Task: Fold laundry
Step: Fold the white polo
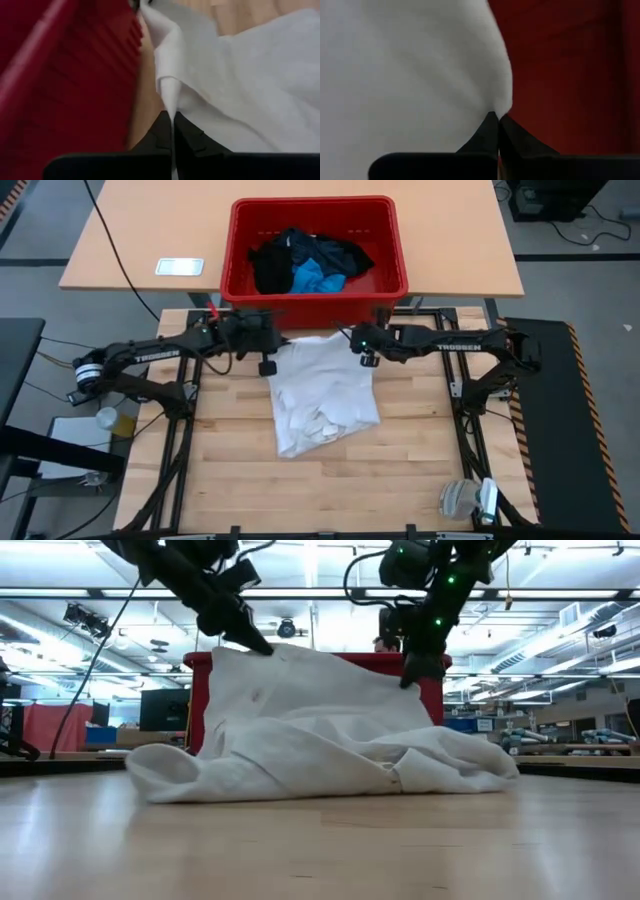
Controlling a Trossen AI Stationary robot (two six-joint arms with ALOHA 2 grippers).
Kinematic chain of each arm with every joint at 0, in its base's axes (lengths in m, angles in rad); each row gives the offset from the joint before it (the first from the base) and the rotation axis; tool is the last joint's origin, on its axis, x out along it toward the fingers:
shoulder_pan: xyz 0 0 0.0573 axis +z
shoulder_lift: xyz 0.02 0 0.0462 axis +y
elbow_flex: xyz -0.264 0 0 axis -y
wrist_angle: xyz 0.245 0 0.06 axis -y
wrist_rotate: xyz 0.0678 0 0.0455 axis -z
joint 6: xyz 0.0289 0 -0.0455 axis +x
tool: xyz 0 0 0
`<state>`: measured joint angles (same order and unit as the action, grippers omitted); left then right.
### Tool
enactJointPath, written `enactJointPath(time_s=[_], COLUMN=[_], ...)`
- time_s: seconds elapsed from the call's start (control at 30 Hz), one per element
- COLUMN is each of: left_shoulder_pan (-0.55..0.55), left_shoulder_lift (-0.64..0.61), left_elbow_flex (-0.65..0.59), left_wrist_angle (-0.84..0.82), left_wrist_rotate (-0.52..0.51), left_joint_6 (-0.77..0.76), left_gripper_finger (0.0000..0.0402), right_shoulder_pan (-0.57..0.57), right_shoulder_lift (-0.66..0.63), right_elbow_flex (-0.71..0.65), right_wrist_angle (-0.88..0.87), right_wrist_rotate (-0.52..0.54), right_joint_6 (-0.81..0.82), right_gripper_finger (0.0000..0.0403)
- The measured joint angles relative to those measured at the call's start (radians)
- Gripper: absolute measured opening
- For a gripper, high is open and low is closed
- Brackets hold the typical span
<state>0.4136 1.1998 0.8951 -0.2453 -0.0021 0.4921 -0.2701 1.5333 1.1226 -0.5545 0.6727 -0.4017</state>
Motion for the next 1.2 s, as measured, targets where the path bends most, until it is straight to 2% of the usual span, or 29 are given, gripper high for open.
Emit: enactJointPath(time_s=[0.13,0.2,0.53,0.63,0.8,0.97,1.2], left_shoulder_pan=[0.024,0.015,-0.184,-0.231,-0.276,-0.334,-0.430], left_shoulder_lift=[-0.012,-0.012,-0.011,-0.008,-0.008,-0.008,0.011], left_elbow_flex=[0.000,0.000,0.000,0.000,0.000,0.000,0.000], left_wrist_angle=[-0.006,-0.020,-0.041,-0.046,-0.046,-0.046,-0.035], left_wrist_rotate=[-0.023,0.006,0.076,0.076,0.075,0.090,0.145], left_joint_6=[-0.004,-0.027,-0.042,-0.063,-0.122,-0.131,-0.183], left_gripper_finger=[0.0000,0.0000,0.0003,0.0004,0.0004,0.0005,0.0006], right_shoulder_pan=[-0.006,-0.004,0.108,0.148,0.202,0.272,0.351], right_shoulder_lift=[0.000,0.000,-0.008,-0.015,-0.017,-0.022,-0.023], right_elbow_flex=[0.003,0.001,-0.001,-0.001,-0.001,-0.001,-0.001], right_wrist_angle=[0.033,0.025,-0.027,-0.080,-0.225,-0.284,-0.370], right_wrist_rotate=[-0.013,-0.022,0.061,0.063,-0.026,0.051,0.009], right_joint_6=[-0.058,-0.052,0.011,0.040,0.129,0.221,0.257], right_gripper_finger=[0.0006,0.0006,0.0006,0.0006,0.0006,0.0006,0.0006])
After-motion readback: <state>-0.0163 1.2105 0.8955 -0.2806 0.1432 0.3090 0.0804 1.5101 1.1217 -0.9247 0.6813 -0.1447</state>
